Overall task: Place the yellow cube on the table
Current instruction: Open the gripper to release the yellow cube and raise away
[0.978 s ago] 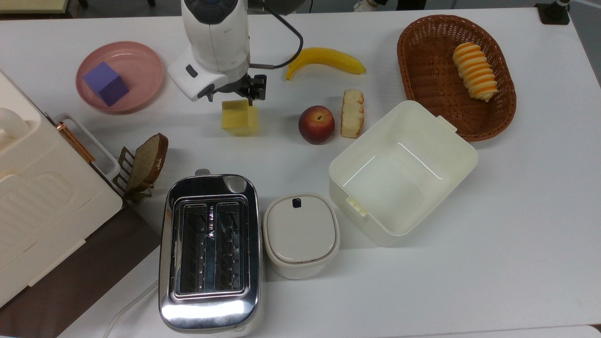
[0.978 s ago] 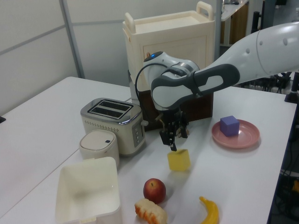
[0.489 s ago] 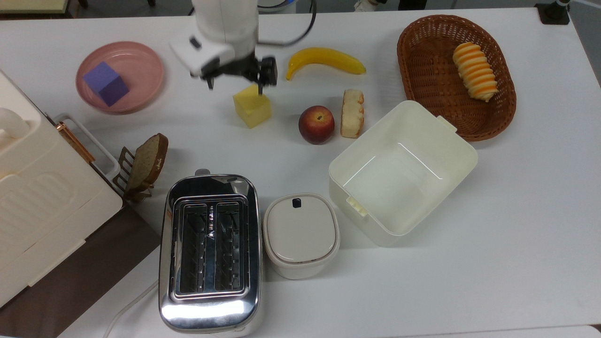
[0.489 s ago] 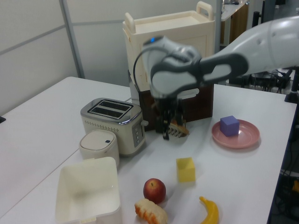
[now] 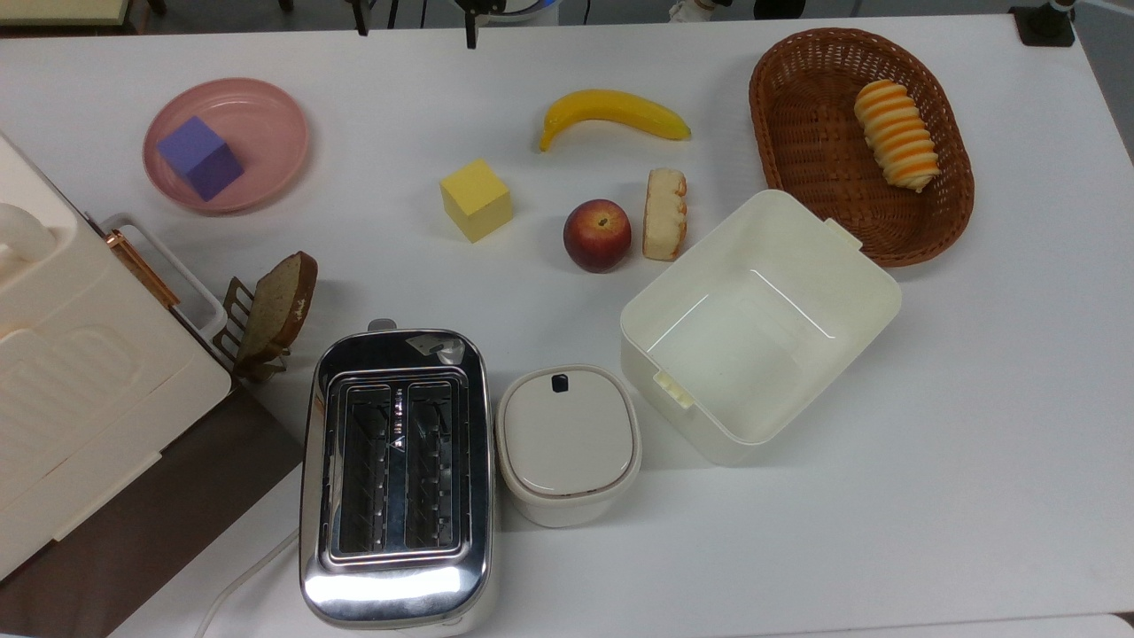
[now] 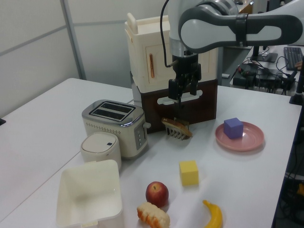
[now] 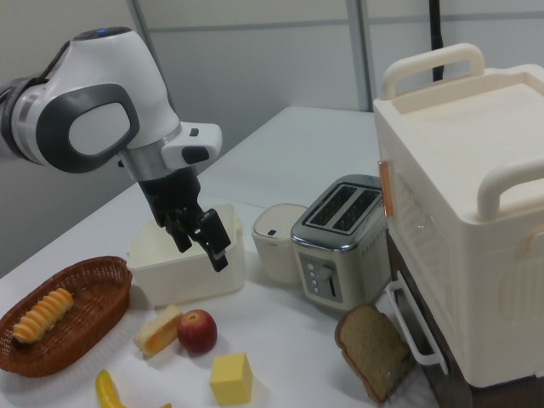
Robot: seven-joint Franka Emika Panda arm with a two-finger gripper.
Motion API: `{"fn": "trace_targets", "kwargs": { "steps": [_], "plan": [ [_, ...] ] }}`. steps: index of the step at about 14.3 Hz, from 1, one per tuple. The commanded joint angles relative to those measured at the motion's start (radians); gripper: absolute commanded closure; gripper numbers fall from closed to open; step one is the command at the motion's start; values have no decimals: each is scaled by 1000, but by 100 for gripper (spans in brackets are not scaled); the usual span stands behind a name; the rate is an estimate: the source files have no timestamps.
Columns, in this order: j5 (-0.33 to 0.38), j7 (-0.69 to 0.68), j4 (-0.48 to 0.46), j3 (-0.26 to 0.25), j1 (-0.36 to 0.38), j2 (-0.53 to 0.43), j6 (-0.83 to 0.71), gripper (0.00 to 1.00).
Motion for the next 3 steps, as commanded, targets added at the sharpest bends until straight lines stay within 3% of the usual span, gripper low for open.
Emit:
{"fn": "trace_targets", "kwargs": {
  "steps": [1, 3],
  "plan": [
    [5, 18, -27, 4, 6, -5, -7, 0],
    [7, 13, -25, 4, 6, -2, -30, 0]
  ]
}}
